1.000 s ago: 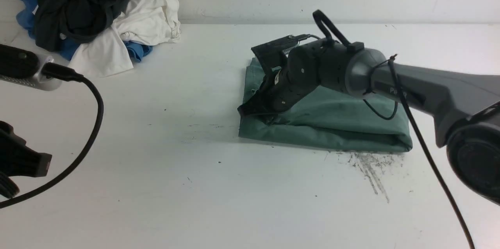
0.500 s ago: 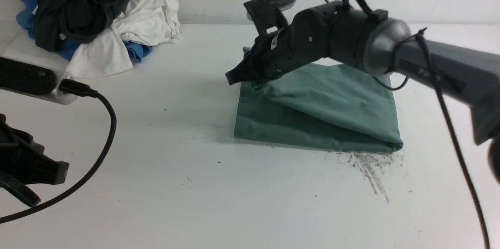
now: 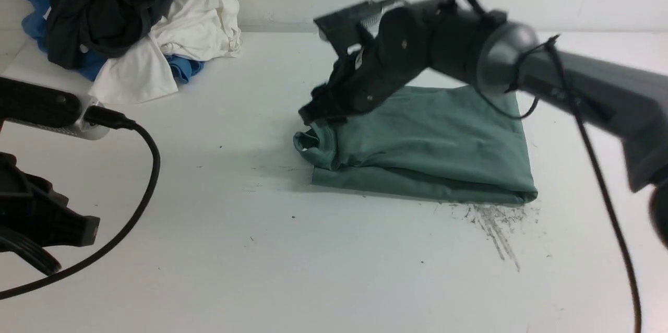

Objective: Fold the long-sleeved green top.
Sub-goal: Use the right arm to drag the right edge of the fabric to the left and folds it over the left edge

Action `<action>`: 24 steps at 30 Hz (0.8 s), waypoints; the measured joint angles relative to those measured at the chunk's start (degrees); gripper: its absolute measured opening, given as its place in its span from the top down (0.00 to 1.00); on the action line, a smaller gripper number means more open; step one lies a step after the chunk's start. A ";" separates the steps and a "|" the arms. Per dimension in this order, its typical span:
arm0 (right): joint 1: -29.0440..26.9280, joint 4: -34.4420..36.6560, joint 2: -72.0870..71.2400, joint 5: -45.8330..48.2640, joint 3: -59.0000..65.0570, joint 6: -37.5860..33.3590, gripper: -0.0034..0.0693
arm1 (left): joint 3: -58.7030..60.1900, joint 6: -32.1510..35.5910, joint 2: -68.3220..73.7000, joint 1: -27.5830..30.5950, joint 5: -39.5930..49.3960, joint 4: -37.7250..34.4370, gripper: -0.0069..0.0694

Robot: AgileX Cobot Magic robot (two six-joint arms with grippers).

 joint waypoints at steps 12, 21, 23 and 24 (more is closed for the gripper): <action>-10.60 -8.41 -10.14 18.90 9.99 -0.04 0.82 | 3.09 0.00 -11.44 0.00 -7.75 0.53 0.92; -19.09 2.81 -10.02 9.06 29.96 -6.94 0.97 | 11.96 0.00 -20.65 0.00 -16.71 4.02 0.92; -19.11 1.68 -10.02 7.68 30.55 -7.30 0.97 | 12.18 0.00 -20.65 0.00 -17.55 4.08 0.92; -19.11 -0.09 -9.71 6.70 30.62 -7.30 0.97 | 12.29 0.00 -20.65 0.00 -18.15 4.08 0.92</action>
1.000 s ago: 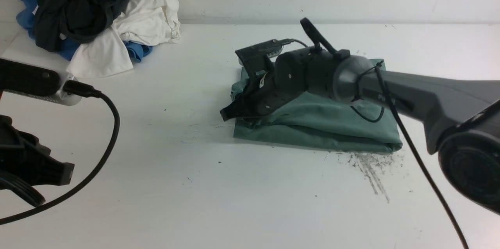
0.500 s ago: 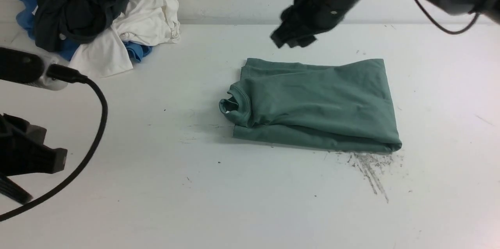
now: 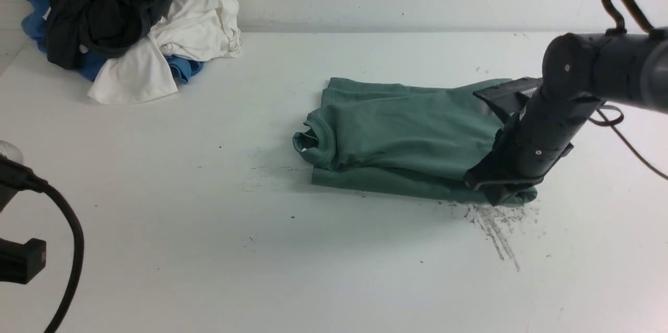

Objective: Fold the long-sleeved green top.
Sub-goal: Use the right arm to drag the right edge of the fabric to the left and folds it over the left edge

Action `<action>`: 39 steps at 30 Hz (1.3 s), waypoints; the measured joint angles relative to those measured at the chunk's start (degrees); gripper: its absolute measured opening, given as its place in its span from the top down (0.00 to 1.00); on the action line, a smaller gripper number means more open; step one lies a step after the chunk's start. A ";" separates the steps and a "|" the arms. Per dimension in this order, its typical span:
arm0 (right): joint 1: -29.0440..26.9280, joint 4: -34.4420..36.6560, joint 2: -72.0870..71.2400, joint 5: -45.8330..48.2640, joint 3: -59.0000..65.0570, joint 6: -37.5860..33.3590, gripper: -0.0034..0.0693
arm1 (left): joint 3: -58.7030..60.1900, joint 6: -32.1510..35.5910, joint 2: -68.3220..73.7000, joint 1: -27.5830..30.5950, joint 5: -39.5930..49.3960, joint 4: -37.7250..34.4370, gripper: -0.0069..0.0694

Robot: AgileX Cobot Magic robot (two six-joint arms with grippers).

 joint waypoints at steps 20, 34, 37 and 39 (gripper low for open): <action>3.26 6.98 -0.01 -3.09 -6.64 0.20 0.97 | 0.18 0.00 -0.66 0.00 -0.43 -0.80 0.92; 14.54 54.53 13.76 -28.45 -7.10 -30.18 0.97 | 0.18 0.00 -0.66 0.00 -0.73 -5.34 0.92; 15.56 58.78 13.58 -28.39 -7.10 -39.28 0.97 | 0.18 0.06 -1.50 0.00 -0.68 -5.92 0.92; 15.24 57.99 11.63 -26.53 -6.99 -40.64 0.97 | 0.18 0.18 -3.06 0.00 -0.68 -6.04 0.92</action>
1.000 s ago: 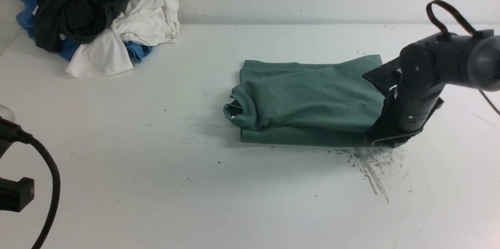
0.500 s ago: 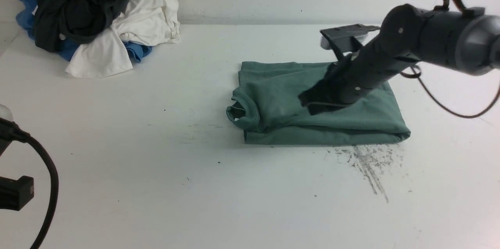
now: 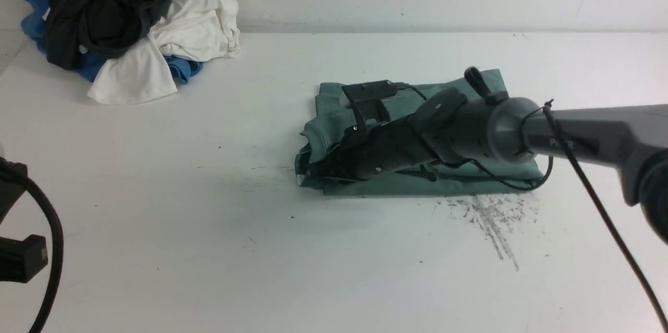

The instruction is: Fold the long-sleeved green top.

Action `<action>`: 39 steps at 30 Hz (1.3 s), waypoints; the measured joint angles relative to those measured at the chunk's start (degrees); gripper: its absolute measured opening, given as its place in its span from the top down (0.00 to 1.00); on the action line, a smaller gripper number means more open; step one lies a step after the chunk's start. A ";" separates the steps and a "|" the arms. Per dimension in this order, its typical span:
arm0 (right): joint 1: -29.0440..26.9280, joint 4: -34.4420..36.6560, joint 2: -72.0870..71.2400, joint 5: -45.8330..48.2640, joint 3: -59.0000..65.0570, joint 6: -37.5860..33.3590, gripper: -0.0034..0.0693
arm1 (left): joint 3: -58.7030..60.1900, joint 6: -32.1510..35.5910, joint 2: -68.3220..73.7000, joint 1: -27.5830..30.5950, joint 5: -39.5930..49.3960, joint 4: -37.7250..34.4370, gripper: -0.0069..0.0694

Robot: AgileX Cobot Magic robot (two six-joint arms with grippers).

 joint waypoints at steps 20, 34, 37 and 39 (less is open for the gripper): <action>-5.03 -69.11 -62.15 31.13 11.30 50.10 0.97 | 7.72 0.08 -18.57 0.00 0.42 2.42 0.92; -5.03 -59.91 -121.05 -14.89 70.06 55.04 0.97 | 8.11 0.08 -18.62 0.00 0.99 2.37 0.92; -5.03 -59.42 -125.80 -16.02 74.45 55.35 0.97 | 8.18 0.08 -18.55 0.00 1.08 2.37 0.92; -5.03 -56.44 -125.58 -13.19 76.46 56.96 0.97 | 8.18 0.02 -18.63 0.00 1.23 2.12 0.92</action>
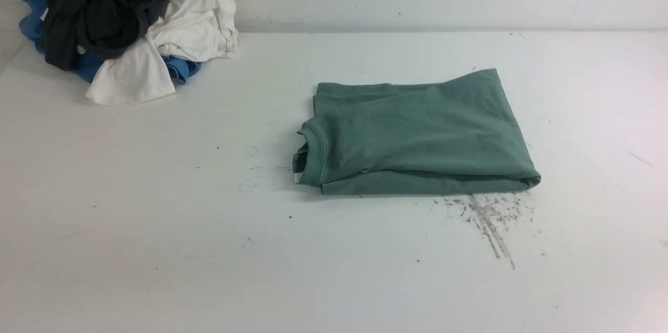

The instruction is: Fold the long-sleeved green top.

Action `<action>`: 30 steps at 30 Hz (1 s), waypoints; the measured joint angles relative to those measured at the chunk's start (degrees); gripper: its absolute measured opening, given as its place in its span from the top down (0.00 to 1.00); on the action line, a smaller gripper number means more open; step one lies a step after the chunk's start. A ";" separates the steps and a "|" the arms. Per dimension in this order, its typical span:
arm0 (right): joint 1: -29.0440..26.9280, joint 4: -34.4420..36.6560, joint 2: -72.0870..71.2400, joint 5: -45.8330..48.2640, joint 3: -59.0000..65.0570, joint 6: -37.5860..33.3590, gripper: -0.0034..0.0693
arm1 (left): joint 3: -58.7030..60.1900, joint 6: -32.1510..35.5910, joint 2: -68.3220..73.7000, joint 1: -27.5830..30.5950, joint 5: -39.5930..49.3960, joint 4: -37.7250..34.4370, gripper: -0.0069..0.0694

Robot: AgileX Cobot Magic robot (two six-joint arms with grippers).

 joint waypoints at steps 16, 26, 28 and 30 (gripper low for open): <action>0.00 -3.82 4.91 6.76 0.63 2.99 0.97 | 0.00 0.00 0.00 0.00 0.12 0.09 0.92; -10.80 -21.31 -0.60 5.06 4.45 18.10 0.97 | 0.00 0.00 0.00 0.00 0.12 0.09 0.92; -15.03 -18.99 -0.74 3.24 6.67 17.85 0.97 | 0.00 0.00 0.00 0.00 0.12 0.09 0.92; -18.66 -15.28 -0.74 1.97 8.43 16.29 0.97 | 0.00 0.00 0.00 0.00 0.12 0.09 0.92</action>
